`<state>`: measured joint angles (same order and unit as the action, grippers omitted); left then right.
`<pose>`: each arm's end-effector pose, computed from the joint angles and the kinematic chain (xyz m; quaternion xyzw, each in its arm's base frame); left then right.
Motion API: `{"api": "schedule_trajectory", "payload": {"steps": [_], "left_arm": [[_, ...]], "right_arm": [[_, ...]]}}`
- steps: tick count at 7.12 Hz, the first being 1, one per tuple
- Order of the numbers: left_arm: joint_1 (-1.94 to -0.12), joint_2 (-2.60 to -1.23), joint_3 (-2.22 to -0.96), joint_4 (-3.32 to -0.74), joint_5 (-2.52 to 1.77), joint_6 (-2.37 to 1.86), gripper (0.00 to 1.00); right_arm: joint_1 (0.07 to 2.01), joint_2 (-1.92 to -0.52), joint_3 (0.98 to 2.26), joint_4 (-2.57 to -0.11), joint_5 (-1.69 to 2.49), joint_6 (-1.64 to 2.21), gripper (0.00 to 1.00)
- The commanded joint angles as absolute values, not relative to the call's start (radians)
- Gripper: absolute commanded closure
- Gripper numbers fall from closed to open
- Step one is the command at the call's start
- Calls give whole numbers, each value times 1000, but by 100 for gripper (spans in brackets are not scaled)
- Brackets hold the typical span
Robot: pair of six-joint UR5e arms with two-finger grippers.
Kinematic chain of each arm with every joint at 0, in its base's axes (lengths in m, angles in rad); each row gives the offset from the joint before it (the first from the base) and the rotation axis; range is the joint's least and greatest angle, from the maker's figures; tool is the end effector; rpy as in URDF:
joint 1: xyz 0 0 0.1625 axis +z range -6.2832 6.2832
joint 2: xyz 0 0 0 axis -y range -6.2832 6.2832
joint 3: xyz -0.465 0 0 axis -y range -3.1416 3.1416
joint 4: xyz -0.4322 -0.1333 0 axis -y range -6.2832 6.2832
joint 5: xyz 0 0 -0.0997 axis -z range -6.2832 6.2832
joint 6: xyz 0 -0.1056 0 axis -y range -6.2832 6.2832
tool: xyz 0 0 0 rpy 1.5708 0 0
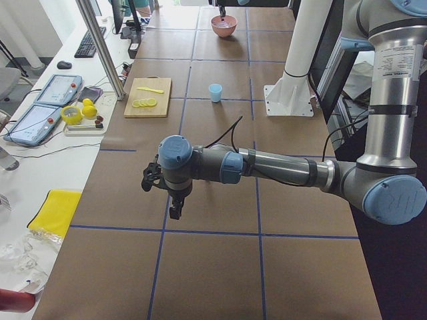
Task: Put ice and strawberries in cup
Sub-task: 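Reach the right gripper into the pink bowl and grasp an ice cube, then carry the ice cube with the right gripper over the light-blue cup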
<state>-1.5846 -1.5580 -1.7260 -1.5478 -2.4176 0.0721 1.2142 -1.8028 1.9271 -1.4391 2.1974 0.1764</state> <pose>-0.0615 -0.5284 0.6237 0.0720 0.4074 0.0510 0.9090 -0.0867 -0.4373 0.6190 0.0366 -0.3269 -0.1241 0.9362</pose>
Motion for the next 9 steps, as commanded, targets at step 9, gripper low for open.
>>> {"api": "schedule_trajectory", "payload": {"steps": [9], "left_arm": [[-1493,-1569,-1738,-1557,-2399,72,0]], "right_arm": [[668,-835,1832,-1891,2045,960,99]]}}
